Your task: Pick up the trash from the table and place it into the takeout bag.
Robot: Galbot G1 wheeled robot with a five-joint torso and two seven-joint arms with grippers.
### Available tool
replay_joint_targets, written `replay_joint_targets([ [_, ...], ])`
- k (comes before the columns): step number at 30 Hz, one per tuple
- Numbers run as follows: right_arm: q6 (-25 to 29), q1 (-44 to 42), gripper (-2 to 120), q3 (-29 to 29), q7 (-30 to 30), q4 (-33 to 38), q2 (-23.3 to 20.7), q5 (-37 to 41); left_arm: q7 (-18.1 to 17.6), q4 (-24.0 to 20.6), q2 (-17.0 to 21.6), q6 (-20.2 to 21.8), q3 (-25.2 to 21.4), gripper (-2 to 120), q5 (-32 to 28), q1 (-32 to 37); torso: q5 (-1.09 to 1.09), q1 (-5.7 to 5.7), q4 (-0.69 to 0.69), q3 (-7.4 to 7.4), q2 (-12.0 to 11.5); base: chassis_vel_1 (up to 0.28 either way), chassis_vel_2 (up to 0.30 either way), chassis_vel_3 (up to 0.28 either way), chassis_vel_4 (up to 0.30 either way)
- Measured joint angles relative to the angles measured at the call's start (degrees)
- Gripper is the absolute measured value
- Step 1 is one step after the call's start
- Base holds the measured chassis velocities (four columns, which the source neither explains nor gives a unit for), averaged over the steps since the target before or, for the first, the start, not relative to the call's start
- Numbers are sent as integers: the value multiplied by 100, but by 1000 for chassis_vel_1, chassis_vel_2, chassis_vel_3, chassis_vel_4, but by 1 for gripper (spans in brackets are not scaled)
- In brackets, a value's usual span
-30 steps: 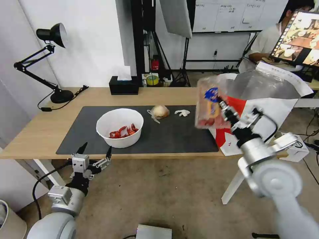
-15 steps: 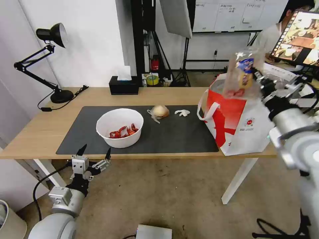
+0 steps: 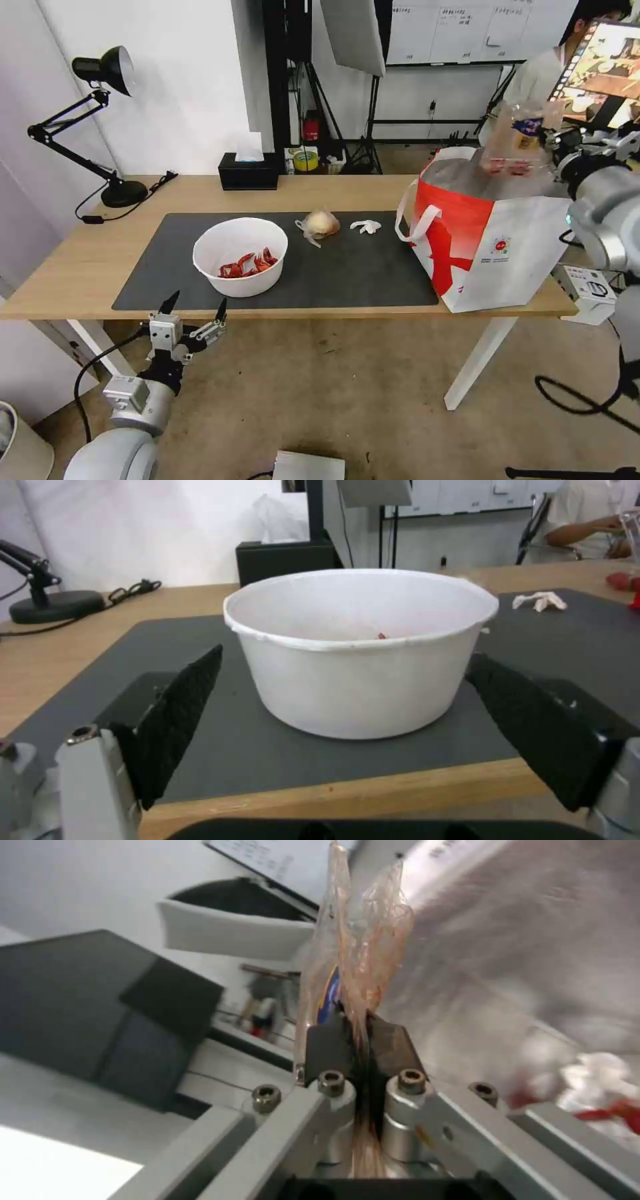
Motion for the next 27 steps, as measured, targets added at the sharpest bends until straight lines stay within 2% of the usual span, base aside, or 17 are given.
replay_joint_targets([
  [3, -21, 146, 0, -113, 222, -108, 32, 4, 12, 15, -4, -16, 0, 100, 0, 1, 0, 0, 0, 0, 0, 0, 0, 0, 0],
  [16, -150, 264, 2, -243, 476, -315, 253, -52, 24, 29, 19, -24, -48, 100, -30, -6, 0, 0, 0, 0, 0, 0, 0, 0, 0],
  [19, -214, 192, 17, -234, 500, -299, 265, -56, 36, 21, 21, -25, -88, 100, -36, 2, 0, 0, 0, -1, 0, 0, 0, 0, 0],
  [21, -217, 172, 20, -223, 501, -294, 264, -58, 44, 20, 17, -27, -98, 100, -36, 11, 0, 0, 0, -1, 0, 0, 0, 0, 0],
  [23, -232, 135, 32, -207, 506, -294, 257, -60, 53, 19, 2, -32, -114, 100, -35, 30, 0, 0, 0, -1, 1, 0, 0, 0, 0],
  [25, -240, 119, 36, -193, 506, -294, 252, -60, 53, 18, -3, -34, -118, 100, -35, 38, 0, 0, 0, -1, 1, 0, 0, 0, 0],
  [27, -249, 77, 46, -152, 492, -274, 248, -53, 53, -4, -8, -34, -120, 100, -30, 57, 0, 0, 0, -1, 1, 0, 0, 0, 0],
])
